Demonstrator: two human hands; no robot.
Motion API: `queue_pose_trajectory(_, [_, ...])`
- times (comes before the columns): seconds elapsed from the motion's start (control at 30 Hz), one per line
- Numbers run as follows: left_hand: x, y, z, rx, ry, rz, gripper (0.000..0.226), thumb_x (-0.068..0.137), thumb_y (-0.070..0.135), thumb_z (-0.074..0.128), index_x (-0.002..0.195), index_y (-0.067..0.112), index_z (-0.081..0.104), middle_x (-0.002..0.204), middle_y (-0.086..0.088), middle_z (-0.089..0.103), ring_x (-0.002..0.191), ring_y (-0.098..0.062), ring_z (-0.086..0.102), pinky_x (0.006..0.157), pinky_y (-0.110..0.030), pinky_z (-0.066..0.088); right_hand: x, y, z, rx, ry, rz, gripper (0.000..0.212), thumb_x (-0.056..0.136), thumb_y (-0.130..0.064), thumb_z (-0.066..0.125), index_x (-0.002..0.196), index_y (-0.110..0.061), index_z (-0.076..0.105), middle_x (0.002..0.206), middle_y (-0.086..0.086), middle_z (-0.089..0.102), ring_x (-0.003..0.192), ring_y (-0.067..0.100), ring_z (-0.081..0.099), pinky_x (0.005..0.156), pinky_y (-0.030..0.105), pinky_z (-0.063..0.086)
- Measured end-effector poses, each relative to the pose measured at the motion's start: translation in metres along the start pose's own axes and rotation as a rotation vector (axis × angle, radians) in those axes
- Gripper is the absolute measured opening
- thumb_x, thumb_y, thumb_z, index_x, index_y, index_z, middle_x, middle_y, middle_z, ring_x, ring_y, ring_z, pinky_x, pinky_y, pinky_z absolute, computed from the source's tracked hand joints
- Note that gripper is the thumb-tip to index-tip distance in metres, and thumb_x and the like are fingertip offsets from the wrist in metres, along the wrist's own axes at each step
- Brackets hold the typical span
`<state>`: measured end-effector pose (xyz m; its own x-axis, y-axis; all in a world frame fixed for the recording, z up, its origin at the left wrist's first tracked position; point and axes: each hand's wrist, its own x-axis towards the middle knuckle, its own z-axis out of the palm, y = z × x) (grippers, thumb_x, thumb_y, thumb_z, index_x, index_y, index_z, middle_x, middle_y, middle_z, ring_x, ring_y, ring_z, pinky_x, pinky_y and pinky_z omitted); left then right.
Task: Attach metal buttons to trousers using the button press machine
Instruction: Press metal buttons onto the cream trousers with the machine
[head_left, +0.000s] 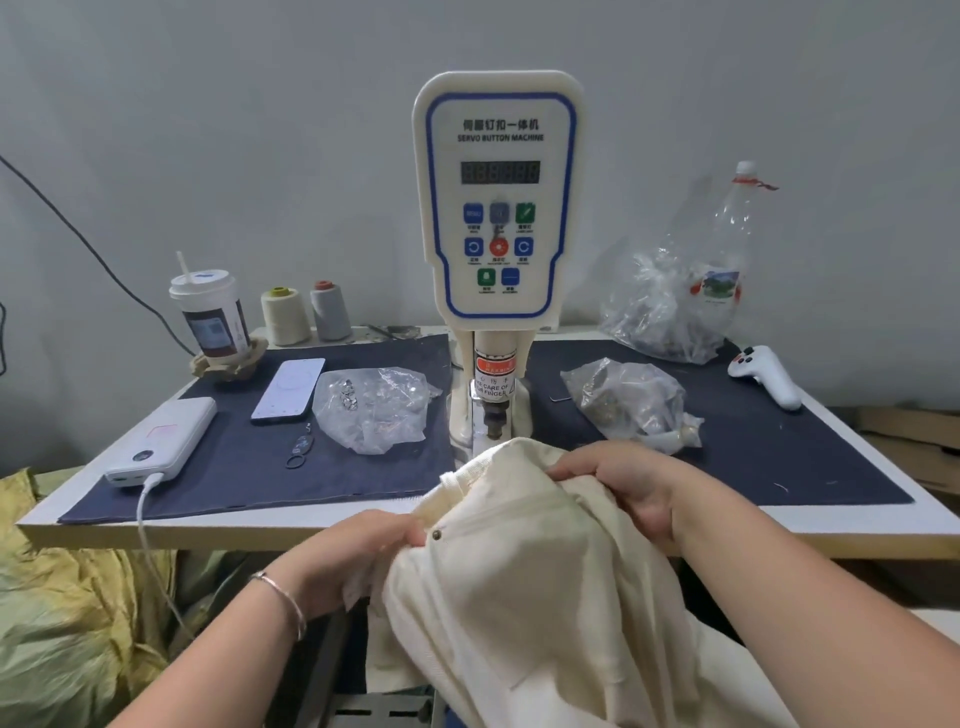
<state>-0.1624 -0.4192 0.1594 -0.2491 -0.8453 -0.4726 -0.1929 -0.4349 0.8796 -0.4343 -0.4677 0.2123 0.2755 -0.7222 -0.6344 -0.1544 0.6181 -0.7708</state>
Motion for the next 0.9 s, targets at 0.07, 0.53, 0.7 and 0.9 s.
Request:
queue_pose_trajectory(0.07, [-0.003, 0.013, 0.003, 0.138, 0.076, -0.063, 0.023, 0.052, 0.027, 0.070, 0.069, 0.012, 0.072, 0.074, -0.008, 0.065, 0.062, -0.020, 0.059, 0.053, -0.026, 0.044, -0.004, 0.001, 0.007, -0.106, 0.060, 0.013, 0.019, 0.087, -0.012, 0.064, 0.100, -0.001, 0.071, 0.093, 0.020, 0.072, 0.080, 0.032, 0.068, 0.085, 0.045, 0.056])
queue_pose_trajectory(0.53, [-0.035, 0.041, -0.010, -0.150, -0.109, 0.175, 0.035, 0.046, 0.016, 0.066, 0.078, 0.006, 0.076, 0.076, -0.014, 0.067, 0.064, -0.025, 0.064, 0.059, -0.028, 0.053, -0.052, -0.021, 0.022, -0.099, -0.139, -0.514, 0.012, 0.088, -0.011, 0.066, 0.082, -0.011, 0.076, 0.084, 0.011, 0.075, 0.070, 0.020, 0.071, 0.061, 0.027, 0.058])
queue_pose_trajectory(0.7, [-0.053, 0.066, 0.010, 0.165, -0.214, 0.368, 0.071, 0.064, 0.050, 0.082, 0.124, 0.015, 0.066, 0.123, -0.019, 0.065, 0.115, -0.030, 0.061, 0.096, -0.040, 0.048, -0.058, -0.010, 0.045, -0.385, -0.308, -0.475, 0.024, 0.093, -0.016, 0.061, 0.111, -0.001, 0.069, 0.099, 0.013, 0.070, 0.084, 0.018, 0.065, 0.071, 0.024, 0.053])
queue_pose_trajectory(0.9, [-0.055, 0.063, 0.036, 0.410, -0.238, 0.335, 0.033, 0.058, 0.028, 0.087, 0.083, 0.009, 0.074, 0.086, -0.011, 0.073, 0.077, -0.020, 0.070, 0.079, -0.034, 0.058, -0.071, -0.014, 0.041, -0.678, -0.287, -0.592, 0.036, 0.084, -0.030, 0.074, 0.101, 0.000, 0.066, 0.089, 0.010, 0.065, 0.080, 0.018, 0.058, 0.072, 0.035, 0.044])
